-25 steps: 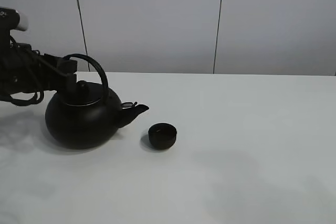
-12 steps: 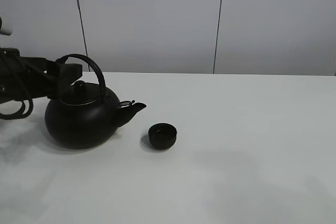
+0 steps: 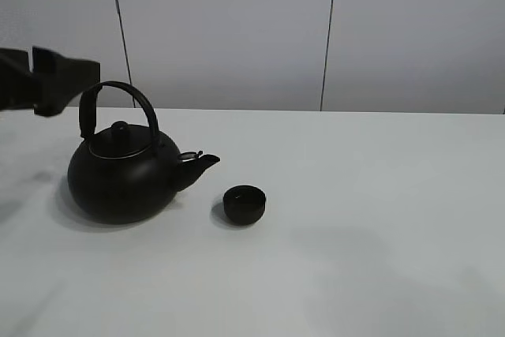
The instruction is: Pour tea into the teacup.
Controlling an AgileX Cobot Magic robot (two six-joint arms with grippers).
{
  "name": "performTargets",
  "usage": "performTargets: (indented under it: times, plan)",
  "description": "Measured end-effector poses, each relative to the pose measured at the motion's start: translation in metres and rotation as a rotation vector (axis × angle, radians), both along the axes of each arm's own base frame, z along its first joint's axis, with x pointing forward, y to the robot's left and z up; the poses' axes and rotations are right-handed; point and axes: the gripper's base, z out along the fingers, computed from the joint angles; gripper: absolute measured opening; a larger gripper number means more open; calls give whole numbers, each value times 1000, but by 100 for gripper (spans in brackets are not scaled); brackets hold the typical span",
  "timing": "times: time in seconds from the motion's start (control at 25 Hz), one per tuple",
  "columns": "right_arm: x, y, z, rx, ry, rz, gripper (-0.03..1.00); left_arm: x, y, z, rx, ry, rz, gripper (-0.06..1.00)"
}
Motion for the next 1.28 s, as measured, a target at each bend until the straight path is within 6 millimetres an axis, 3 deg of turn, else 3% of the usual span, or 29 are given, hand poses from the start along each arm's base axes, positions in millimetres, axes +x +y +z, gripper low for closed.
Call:
performTargets:
  times: [0.28, 0.44, 0.6, 0.72, 0.84, 1.0, 1.16, 1.28]
  plan:
    - [0, 0, 0, 0, -1, 0, 64, 13, 0, 84, 184, 174, 75, 69]
    - [0, 0, 0, 0, -1, 0, 64, 7, 14, 115, 210, 297, 203, 69]
    - [0, 0, 0, 0, -1, 0, 64, -29, 27, 143, 222, 339, 257, 69]
    - [0, 0, 0, 0, -1, 0, 64, -77, 36, 166, 214, 265, 251, 69]
    - [0, 0, 0, 0, -1, 0, 64, -125, 49, 160, 177, 229, 246, 69]
    - [0, 0, 0, 0, -1, 0, 64, -176, 66, 130, 143, 208, 261, 69]
    - [0, 0, 0, 0, -1, 0, 64, -207, 77, 104, 108, 234, 272, 69]
    - [0, 0, 0, 0, 0, 0, 64, -218, 79, 91, 76, 235, 264, 69]
